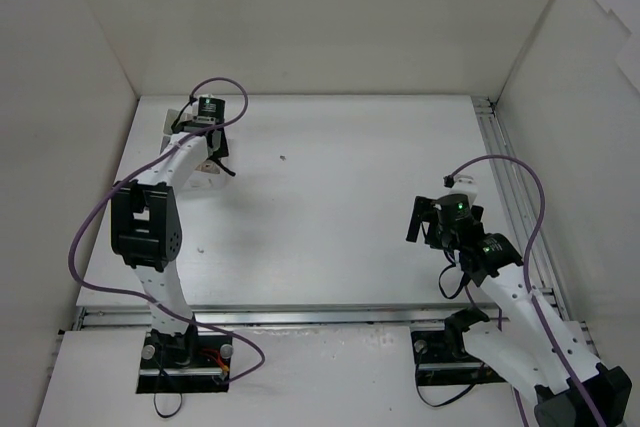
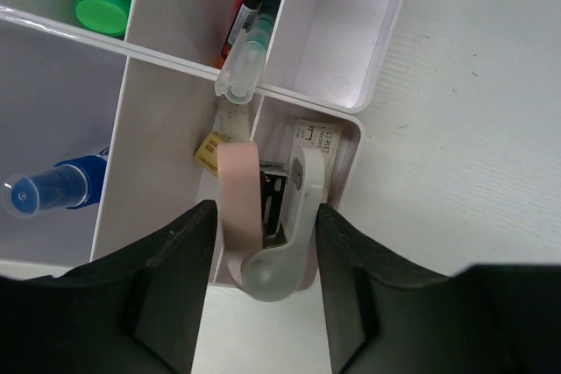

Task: Sort the stationery into containers
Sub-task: Place the stapler in the storage box, then reset both arms

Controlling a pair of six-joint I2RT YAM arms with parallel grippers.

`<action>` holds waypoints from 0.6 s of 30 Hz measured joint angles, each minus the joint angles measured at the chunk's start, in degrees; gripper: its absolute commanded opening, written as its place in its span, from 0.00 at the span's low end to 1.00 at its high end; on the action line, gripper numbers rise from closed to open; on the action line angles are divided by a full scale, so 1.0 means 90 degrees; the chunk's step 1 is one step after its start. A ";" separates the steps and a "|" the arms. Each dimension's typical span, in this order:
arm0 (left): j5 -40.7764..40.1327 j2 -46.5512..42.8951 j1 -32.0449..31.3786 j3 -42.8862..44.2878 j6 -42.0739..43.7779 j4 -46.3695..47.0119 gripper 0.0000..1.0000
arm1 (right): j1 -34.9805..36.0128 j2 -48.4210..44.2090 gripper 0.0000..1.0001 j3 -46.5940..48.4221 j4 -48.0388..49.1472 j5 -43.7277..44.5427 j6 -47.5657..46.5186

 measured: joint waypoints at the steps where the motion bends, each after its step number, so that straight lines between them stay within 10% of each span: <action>1: 0.0000 0.0000 0.0000 -0.0027 0.0002 0.0002 0.50 | 0.0000 0.0005 0.98 0.0000 0.0000 0.0002 0.0000; 5: -0.0012 0.0000 0.0000 -0.0085 0.0007 -0.0005 0.74 | 0.0000 0.0012 0.98 0.0000 0.0000 0.0005 0.0000; 18: 0.0214 -0.1736 -0.0561 -0.0831 0.0138 0.0022 0.99 | 0.0000 -0.0216 0.98 0.0010 -0.0012 0.0044 0.0032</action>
